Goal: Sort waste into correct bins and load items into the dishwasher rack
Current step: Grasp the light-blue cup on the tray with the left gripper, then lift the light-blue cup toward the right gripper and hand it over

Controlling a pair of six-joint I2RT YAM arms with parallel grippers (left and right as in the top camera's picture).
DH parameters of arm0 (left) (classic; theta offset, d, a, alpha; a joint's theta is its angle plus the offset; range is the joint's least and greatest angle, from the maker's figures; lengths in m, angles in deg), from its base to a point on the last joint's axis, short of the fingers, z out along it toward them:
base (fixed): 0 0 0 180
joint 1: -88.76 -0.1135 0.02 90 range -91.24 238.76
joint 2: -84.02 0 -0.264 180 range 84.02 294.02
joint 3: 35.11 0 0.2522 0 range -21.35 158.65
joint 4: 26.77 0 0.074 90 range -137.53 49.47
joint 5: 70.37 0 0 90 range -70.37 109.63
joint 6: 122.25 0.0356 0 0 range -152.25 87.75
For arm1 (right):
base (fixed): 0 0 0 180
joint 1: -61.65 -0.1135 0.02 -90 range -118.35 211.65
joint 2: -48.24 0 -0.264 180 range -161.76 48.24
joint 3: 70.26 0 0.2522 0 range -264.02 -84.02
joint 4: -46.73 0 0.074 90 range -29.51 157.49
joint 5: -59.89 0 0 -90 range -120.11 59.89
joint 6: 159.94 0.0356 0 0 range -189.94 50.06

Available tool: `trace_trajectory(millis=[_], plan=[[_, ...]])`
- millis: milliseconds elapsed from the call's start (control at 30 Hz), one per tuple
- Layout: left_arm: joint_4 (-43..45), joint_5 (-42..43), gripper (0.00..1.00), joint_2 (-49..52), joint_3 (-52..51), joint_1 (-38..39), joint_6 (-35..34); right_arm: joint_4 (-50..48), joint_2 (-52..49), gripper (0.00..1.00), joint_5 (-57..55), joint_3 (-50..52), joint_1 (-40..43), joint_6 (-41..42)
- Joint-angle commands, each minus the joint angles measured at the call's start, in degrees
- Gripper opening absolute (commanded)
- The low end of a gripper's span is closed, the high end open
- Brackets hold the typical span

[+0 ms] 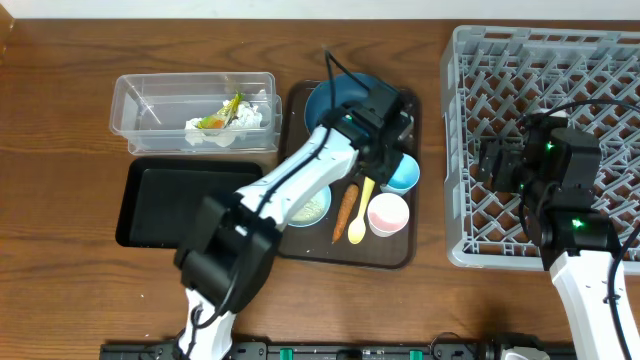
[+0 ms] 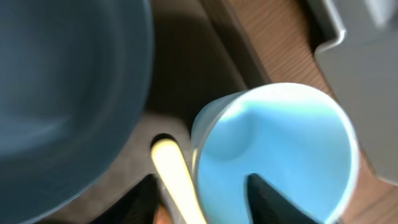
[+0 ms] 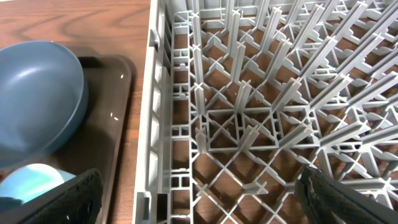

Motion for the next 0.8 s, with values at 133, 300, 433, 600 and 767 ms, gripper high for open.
trace_trajectory(millis=[133,300,433,600,767], plan=[[1.05,-0.15,0.06,1.75,-0.42,-0.22,0.72,0.09,-0.09,0.98,0.04,-1.29,-0.96,0.74],[1.14,-0.11,0.06,-1.55,1.09,-2.21,0.48,0.07,-0.09,0.98,0.02,-1.29,-0.96,0.72],[2.56,-0.04,0.06,-6.54,1.25,-5.7,-2.51,0.09,-0.09,0.97,-2.25,-1.29,-0.96,0.72],[3.69,9.66,0.06,-10.82,1.25,-12.52,-8.7,0.02,-0.13,0.96,-4.76,-1.29,-0.96,0.76],[7.89,34.69,0.06,-10.12,1.18,-20.26,-16.79,-4.15,-0.98,0.99,14.71,-1.29,-0.96,-6.21]])
